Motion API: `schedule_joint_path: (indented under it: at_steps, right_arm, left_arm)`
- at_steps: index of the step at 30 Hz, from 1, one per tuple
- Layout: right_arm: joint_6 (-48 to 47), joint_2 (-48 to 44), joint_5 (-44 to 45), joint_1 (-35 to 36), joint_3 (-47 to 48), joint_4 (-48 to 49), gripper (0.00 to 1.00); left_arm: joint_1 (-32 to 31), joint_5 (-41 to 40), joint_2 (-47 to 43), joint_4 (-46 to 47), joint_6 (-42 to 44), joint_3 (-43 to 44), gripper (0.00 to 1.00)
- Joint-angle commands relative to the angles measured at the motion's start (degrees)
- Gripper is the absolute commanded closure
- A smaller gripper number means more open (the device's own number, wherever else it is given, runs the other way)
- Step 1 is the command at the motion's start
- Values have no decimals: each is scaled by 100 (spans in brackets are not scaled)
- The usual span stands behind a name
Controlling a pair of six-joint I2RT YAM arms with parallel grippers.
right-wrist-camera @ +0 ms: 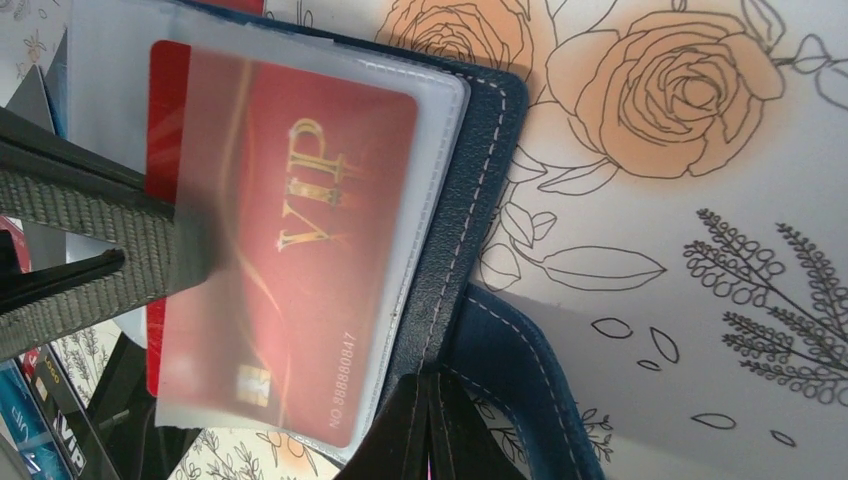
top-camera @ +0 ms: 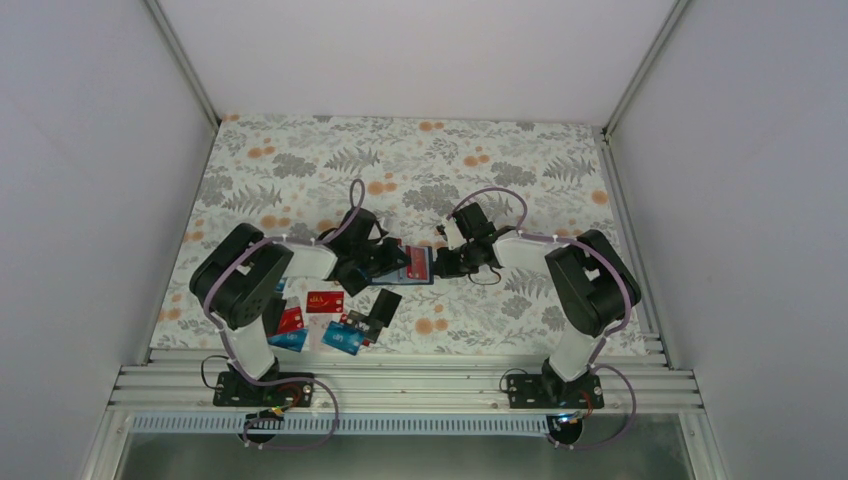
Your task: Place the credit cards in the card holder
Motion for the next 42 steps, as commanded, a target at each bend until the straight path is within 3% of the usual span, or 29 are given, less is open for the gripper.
schedule_joint_path:
  at_steps: [1, 27, 42]
  right_arm:
    - [-55, 266, 76, 10, -103, 15, 96]
    - [-163, 171, 181, 8, -65, -136, 96]
    - [-163, -111, 220, 5, 93, -353, 96]
  left_arm:
    - [-100, -93, 258, -238, -21, 80, 98]
    - [-122, -256, 335, -968, 659, 518, 97]
    - [-149, -527, -291, -1595, 864, 631, 59]
